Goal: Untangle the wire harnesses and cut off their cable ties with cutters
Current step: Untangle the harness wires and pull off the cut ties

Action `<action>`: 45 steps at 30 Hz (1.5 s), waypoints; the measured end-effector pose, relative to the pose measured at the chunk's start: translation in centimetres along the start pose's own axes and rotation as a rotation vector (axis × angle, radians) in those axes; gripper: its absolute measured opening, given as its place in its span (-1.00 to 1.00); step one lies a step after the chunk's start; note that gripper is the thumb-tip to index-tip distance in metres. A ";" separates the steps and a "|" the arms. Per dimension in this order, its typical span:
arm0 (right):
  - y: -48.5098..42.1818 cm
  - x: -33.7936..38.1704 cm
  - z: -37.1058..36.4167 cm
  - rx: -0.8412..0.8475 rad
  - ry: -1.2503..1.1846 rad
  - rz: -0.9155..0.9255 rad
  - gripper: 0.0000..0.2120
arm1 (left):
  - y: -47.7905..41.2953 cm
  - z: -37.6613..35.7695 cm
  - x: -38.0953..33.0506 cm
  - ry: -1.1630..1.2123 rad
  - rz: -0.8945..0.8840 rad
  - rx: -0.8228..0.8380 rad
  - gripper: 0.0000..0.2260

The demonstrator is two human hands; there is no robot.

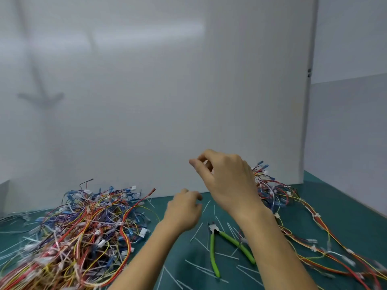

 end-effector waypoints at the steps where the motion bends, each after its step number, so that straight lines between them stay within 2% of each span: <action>1: 0.2 0.1 -0.4 -0.039 -0.007 0.016 -0.69 | -0.3 0.2 1.6 -0.055 0.053 -0.060 -0.68; 6: 2.1 0.0 -5.2 -0.066 0.000 -0.036 -0.73 | 1.4 2.7 8.3 -0.317 0.267 -0.267 -0.73; 11: 5.5 0.7 -10.8 0.064 0.076 -0.075 -0.78 | 3.9 3.0 11.8 -0.311 0.450 -0.207 -0.77; 14: 7.7 2.3 -13.2 0.129 0.257 0.073 -0.51 | 5.0 1.5 12.1 -0.384 0.457 -0.109 -0.62; 16: 8.9 2.7 -14.6 0.177 0.296 0.100 -0.39 | 5.3 0.4 12.1 -0.433 0.462 -0.047 -0.67; 20: 10.3 3.2 -15.5 0.245 0.275 0.136 -0.60 | 6.0 0.2 11.2 -0.487 0.459 -0.051 -0.70; 24: 10.5 2.7 -14.9 0.220 0.111 0.090 -0.80 | 6.5 0.6 10.3 -0.407 0.458 -0.018 -0.66; 25: 10.4 2.6 -14.7 0.233 0.054 0.068 -0.79 | 6.7 0.6 10.2 -0.378 0.450 0.011 -0.63; 27: 10.3 2.5 -14.6 0.267 -0.072 0.121 -0.65 | 6.9 0.6 9.7 -0.332 0.379 0.038 -0.63; 29: 10.2 2.8 -14.6 0.332 -0.137 0.197 -0.42 | 7.0 1.4 8.7 -0.295 0.297 -0.028 -0.67; 31: 10.2 2.9 -14.6 0.349 -0.242 0.127 -0.32 | 7.2 2.7 7.6 -0.218 0.221 -0.113 -0.72; 33: 10.0 2.1 -14.6 0.243 -0.302 -0.005 -0.43 | 7.2 3.5 6.7 -0.035 0.107 -0.104 -0.72; 35: 9.6 1.3 -14.1 0.113 -0.299 -0.046 -0.63 | 7.5 4.1 6.1 0.141 0.000 -0.027 -0.69; 37: 9.5 0.5 -13.9 0.045 -0.300 -0.066 -0.79 | 7.9 4.9 6.3 0.176 -0.025 0.040 -0.61; 39: 9.5 0.0 -14.1 0.048 -0.314 -0.136 -0.86 | 8.4 6.2 7.1 0.110 0.025 -0.020 -0.59; 41: 9.6 -0.2 -14.2 0.037 -0.282 -0.196 -0.90 | 9.1 7.9 8.9 0.018 0.164 -0.231 -0.62; 43: 9.4 -0.2 -13.9 -0.011 -0.267 -0.249 -0.83 | 10.0 9.2 11.3 -0.079 0.388 -0.400 -0.52; 45: 9.0 -0.5 -13.5 -0.051 -0.289 -0.328 -0.71 | 10.7 9.5 14.2 -0.173 0.594 -0.417 -0.49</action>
Point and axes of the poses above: each hand's wrist, its own y-axis away from the middle knuckle, its own z-axis out of the back of the hand, x = y × z, the point moved 3 cm from there along -y, towards the middle knuckle, and after that the axes turned 3 degrees about x, right-handed, at the moved point
